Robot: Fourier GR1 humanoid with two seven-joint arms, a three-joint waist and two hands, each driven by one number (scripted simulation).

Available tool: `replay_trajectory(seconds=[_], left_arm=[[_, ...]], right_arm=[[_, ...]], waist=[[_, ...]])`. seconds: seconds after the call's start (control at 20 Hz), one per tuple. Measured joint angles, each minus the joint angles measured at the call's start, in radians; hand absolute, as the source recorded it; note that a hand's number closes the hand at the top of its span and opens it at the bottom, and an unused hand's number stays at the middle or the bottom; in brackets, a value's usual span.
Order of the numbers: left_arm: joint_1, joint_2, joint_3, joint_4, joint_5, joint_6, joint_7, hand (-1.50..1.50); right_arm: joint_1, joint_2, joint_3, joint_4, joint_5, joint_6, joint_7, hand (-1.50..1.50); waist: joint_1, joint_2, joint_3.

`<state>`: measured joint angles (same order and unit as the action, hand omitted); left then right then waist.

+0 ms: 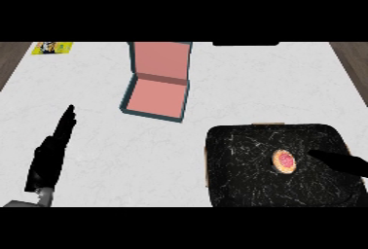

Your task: Pick the cupcake from the tray and place it in the cardboard box

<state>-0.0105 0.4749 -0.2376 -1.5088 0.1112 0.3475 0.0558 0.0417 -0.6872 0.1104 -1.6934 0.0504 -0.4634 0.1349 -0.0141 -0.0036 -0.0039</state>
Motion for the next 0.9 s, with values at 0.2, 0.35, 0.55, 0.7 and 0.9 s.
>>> replay_trajectory(seconds=[0.2,0.35,0.55,0.7,0.9], left_arm=[[-0.004,-0.001,0.003,-0.004,-0.002,-0.005,0.003,0.00],[0.001,-0.008,-0.005,-0.014,-0.008,-0.004,0.005,0.00],[-0.002,-0.022,-0.011,-0.002,-0.017,-0.015,-0.006,0.00],[-0.003,-0.022,0.002,-0.007,-0.023,-0.025,0.003,0.00],[-0.021,-0.030,0.031,0.012,-0.029,-0.052,0.004,0.00]], right_arm=[[0.038,-0.150,0.049,-0.068,0.015,0.161,0.158,-1.50],[0.042,-0.233,0.098,-0.133,0.015,0.276,0.297,-1.50],[-0.009,-0.268,0.157,-0.218,-0.016,0.400,0.493,-1.50],[-0.046,-0.238,0.205,-0.254,0.007,0.444,0.614,-1.50],[-0.107,-0.156,0.256,-0.262,0.070,0.478,0.752,-1.50]], waist=[[0.003,0.000,-0.001],[0.011,0.000,-0.001],[0.019,0.003,0.000],[0.021,0.003,0.002],[0.020,0.004,0.003]])
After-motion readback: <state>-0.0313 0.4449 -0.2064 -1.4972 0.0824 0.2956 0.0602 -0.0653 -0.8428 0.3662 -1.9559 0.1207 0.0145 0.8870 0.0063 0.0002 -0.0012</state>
